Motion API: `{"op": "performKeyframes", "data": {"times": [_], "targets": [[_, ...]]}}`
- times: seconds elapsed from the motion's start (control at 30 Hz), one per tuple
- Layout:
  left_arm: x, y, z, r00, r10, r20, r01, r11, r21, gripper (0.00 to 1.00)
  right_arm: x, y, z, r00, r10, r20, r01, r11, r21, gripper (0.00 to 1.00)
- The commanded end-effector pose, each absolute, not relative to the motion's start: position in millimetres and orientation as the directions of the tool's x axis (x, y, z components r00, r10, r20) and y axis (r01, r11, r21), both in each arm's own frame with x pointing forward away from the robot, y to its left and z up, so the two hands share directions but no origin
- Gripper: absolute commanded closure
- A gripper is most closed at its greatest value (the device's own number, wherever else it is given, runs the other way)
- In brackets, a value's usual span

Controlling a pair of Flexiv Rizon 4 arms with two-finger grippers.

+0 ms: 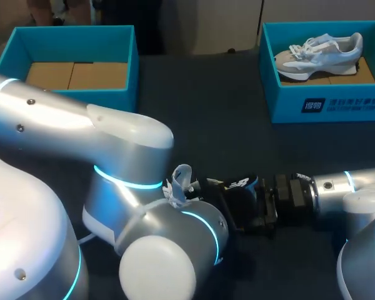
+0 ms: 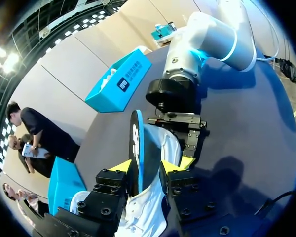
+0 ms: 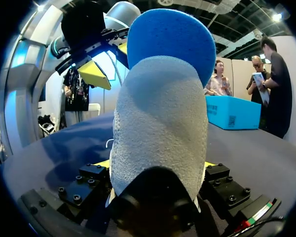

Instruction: Take the shoe out of the shoebox, open the shoe tongue, remove and reinsert the insole, then place the shoe into the shoebox

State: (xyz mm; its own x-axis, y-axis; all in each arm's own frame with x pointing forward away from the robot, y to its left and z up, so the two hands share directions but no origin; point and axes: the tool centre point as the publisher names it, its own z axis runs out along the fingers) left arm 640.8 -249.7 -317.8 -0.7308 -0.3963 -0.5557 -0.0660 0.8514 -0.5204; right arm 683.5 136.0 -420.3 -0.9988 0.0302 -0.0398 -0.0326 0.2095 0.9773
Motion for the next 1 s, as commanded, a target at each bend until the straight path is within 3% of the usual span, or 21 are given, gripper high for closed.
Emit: {"op": "performKeyframes", "data": {"times": [0.03,1.0], "targets": [[637.9,-256.4,-319.7,-0.714,-0.405,-0.571,-0.069,0.852,-0.518,0.65,681.9,138.7,-423.1,-0.999,0.032,-0.040,-0.032,0.212,0.977,1.00],[655.4,-250.0,-327.5,-0.707,-0.395,-0.586,-0.050,0.856,-0.515,0.66,681.9,138.7,-423.1,-0.999,0.032,-0.040,-0.032,0.212,0.977,1.00]]}}
